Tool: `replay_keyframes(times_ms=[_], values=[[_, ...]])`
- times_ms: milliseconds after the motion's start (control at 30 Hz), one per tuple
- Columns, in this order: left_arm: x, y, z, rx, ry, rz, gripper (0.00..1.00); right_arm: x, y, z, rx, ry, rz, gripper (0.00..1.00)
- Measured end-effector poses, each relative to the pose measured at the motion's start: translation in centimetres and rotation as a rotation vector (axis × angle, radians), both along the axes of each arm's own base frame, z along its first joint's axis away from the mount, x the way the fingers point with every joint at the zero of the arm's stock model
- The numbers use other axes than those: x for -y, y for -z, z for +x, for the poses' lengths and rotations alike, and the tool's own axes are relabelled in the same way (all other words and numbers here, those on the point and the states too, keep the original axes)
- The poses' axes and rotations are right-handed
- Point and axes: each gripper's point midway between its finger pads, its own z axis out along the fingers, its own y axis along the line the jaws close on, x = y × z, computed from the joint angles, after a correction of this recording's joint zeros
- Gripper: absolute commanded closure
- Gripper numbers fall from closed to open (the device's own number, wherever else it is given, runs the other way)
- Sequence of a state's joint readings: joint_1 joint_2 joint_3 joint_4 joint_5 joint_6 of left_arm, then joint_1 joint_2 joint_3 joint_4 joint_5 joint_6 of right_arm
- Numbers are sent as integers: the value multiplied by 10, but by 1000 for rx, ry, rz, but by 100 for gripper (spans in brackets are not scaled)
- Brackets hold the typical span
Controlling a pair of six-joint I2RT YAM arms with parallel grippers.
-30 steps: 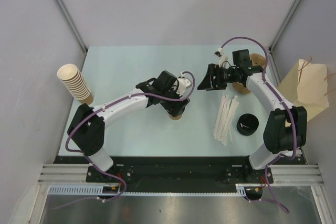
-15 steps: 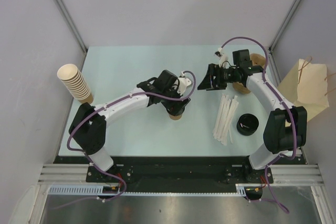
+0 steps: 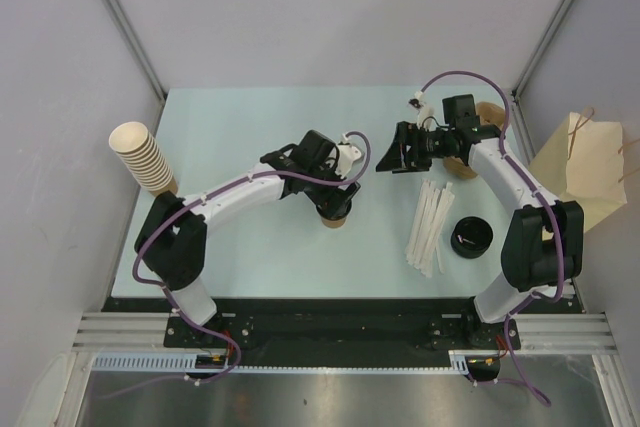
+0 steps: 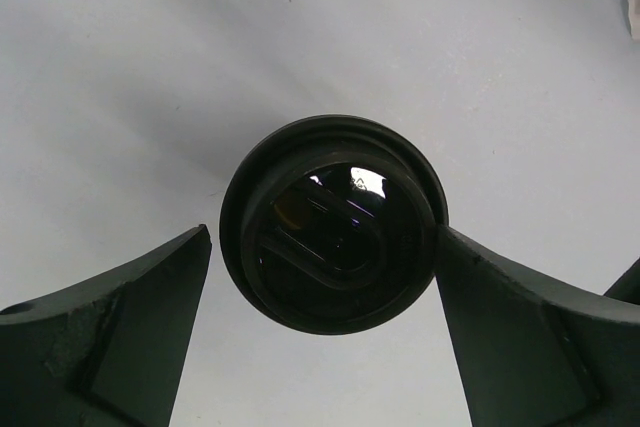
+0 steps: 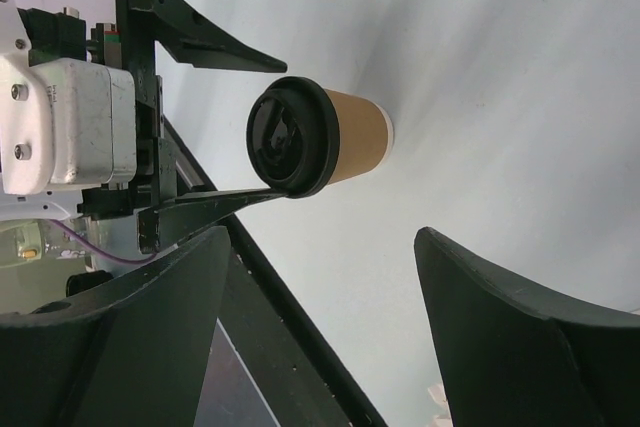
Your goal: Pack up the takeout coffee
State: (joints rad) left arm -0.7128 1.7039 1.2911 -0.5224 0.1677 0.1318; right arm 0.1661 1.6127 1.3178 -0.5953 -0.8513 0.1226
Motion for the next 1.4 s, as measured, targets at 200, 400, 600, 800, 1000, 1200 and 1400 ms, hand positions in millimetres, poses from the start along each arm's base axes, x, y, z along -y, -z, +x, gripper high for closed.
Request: replay_keyframes(times_ms=[200, 400, 600, 800, 1000, 1200, 1400], values=[[1, 1, -1, -12, 6, -11, 20, 1, 1, 1, -5, 1, 3, 20], [-4, -1, 2, -47, -12, -25, 34, 3, 3, 2, -14, 5, 6, 21], [-19, -21, 16, -140, -90, -128, 42, 3, 3, 2, -16, 5, 9, 21], [-29, -61, 31, -300, -146, -409, 43, 3, 3, 2, -17, 6, 9, 21], [-34, -96, 36, -407, -153, -604, 44, 3, 4, 3, -23, 8, 11, 21], [-63, -127, 71, -417, -232, -741, 46, 3, 4, 3, -27, 7, 14, 21], [-104, -121, 105, -442, -372, -812, 45, 4, 5, 3, -29, 9, 15, 21]])
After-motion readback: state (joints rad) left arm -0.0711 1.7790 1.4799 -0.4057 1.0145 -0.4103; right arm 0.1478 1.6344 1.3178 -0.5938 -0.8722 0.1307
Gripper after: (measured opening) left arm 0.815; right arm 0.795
